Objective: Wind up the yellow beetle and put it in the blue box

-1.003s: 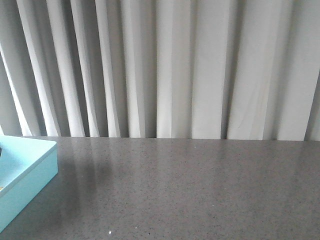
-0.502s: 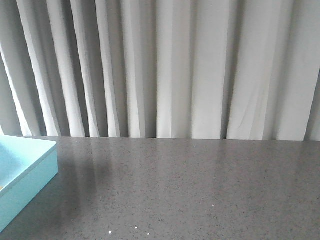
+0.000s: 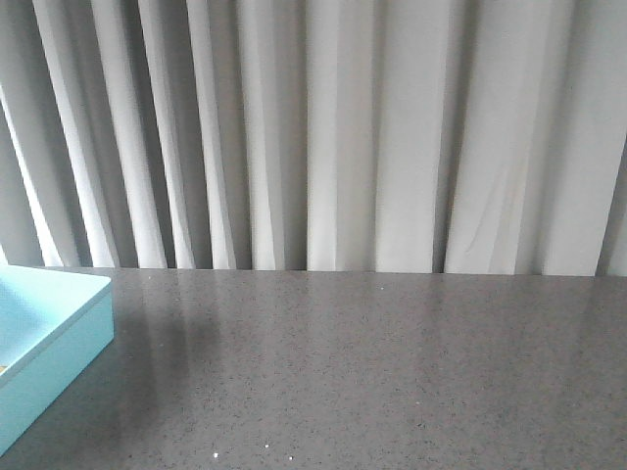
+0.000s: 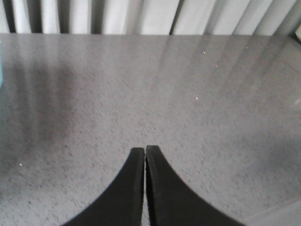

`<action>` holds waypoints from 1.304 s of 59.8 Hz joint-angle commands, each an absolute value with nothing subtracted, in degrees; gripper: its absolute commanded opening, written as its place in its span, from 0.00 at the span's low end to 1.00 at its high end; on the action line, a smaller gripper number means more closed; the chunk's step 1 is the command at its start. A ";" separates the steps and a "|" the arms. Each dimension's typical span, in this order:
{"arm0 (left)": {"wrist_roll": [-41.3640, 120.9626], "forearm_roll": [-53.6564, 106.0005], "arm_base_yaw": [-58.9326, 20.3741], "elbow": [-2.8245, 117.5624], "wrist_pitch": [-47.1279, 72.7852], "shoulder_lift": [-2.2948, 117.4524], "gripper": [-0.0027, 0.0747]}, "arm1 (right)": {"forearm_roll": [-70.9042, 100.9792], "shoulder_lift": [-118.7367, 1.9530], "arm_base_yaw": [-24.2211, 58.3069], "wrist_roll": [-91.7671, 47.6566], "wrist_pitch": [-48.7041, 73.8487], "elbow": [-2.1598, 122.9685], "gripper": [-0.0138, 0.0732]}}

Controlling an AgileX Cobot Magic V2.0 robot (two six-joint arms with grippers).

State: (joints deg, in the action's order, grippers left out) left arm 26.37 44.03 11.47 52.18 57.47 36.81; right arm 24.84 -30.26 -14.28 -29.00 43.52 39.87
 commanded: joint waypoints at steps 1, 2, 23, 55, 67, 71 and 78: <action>26.52 46.85 9.50 47.90 54.47 32.52 0.03 | 26.10 -30.56 -14.35 -29.31 40.02 41.49 0.16; 26.52 46.84 9.42 47.30 54.24 31.96 0.03 | 26.10 -30.56 -14.35 -29.31 40.02 41.49 0.16; 43.88 46.58 9.36 32.71 34.16 20.92 0.03 | 26.10 -30.56 -14.35 -29.31 40.02 41.49 0.16; 51.16 46.79 8.18 2.22 9.68 -1.64 0.03 | 26.10 -30.56 -14.35 -29.31 40.02 41.49 0.16; 51.10 46.79 7.91 -0.72 11.24 -0.08 0.03 | 26.10 -30.50 -14.35 -29.31 39.99 41.49 0.16; 51.10 46.79 7.96 -0.58 10.69 -0.08 0.03 | 26.10 -30.56 -14.35 -29.31 40.03 41.49 0.16; 51.10 46.79 7.96 -0.58 9.81 -0.08 0.03 | 26.10 -30.56 -14.35 -29.31 40.03 41.49 0.16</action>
State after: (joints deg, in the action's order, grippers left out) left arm 51.19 45.39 8.22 -1.41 13.49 -0.59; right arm 24.84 -30.22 -14.28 -29.00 43.57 39.87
